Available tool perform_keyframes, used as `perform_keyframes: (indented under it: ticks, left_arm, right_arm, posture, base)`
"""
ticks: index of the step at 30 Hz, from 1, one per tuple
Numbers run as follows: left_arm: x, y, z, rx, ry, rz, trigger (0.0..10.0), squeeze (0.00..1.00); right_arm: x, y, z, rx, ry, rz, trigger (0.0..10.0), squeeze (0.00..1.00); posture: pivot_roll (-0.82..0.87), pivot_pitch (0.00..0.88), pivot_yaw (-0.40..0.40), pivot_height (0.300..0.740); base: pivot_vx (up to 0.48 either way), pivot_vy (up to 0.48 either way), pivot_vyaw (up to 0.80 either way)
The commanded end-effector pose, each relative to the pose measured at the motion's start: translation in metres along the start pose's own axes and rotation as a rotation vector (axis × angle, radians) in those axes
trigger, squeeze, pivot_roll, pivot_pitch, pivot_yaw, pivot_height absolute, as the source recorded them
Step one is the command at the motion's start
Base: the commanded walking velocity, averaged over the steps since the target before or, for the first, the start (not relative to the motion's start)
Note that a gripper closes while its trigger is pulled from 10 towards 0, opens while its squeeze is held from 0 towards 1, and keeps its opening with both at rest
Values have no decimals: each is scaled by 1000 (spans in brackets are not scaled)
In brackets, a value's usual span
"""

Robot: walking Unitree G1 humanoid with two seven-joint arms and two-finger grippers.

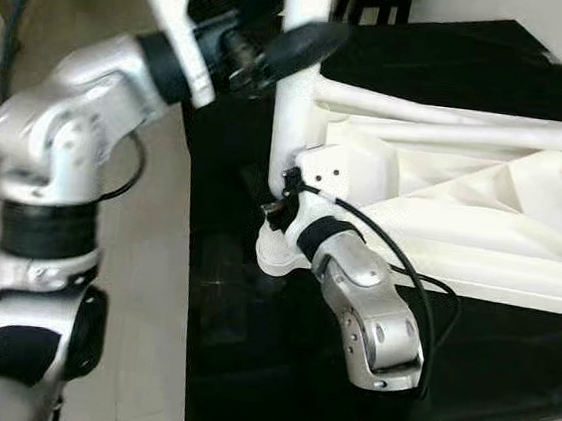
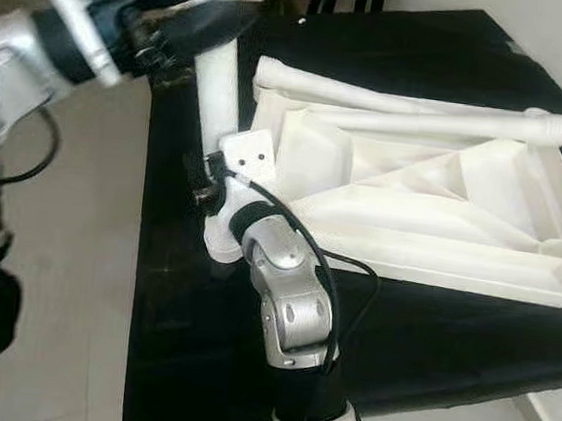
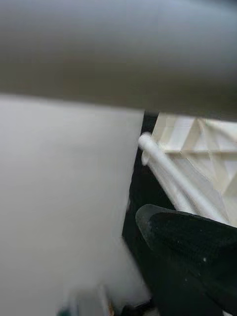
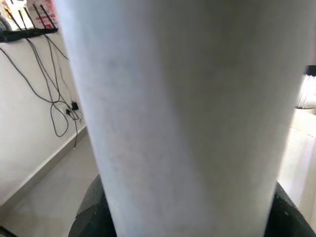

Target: Building children table

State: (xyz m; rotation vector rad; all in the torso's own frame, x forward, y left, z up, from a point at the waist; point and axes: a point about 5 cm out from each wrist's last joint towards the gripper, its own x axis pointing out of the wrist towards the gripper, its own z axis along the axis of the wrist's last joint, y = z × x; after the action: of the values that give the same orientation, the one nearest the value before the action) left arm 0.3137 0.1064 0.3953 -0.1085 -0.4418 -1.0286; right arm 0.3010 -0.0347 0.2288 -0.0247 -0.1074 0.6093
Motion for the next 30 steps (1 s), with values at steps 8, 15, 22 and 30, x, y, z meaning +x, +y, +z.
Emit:
perform_keyframes:
  ticks: [8, 15, 22, 30]
  left_arm:
    - [13, -8, -14, -171, 105, -193, 0, 0]
    - [1, -24, -17, -180, 129, -327, 0, 0]
    - [-10, -30, -20, -174, 135, -350, 0, 0]
    - [-23, -31, -7, -165, 54, -337, 0, 0]
  right_arm:
    - [3, 28, -17, 164, 43, 130, 10000, 0]
    - [4, 23, -18, 149, 48, 128, 10000, 0]
    - [8, 10, -14, 97, 43, 140, 10000, 0]
    - [16, -11, 1, -9, 7, 239, 10000, 0]
  posture:
    - [-44, 163, 96, 740]
    - [-43, 162, 86, 740]
    - [-47, 159, 82, 740]
    - [-55, 145, 73, 740]
  base:
    - [0, 0, 0]
    - [0, 0, 0]
    - [0, 0, 0]
    - [0, 0, 0]
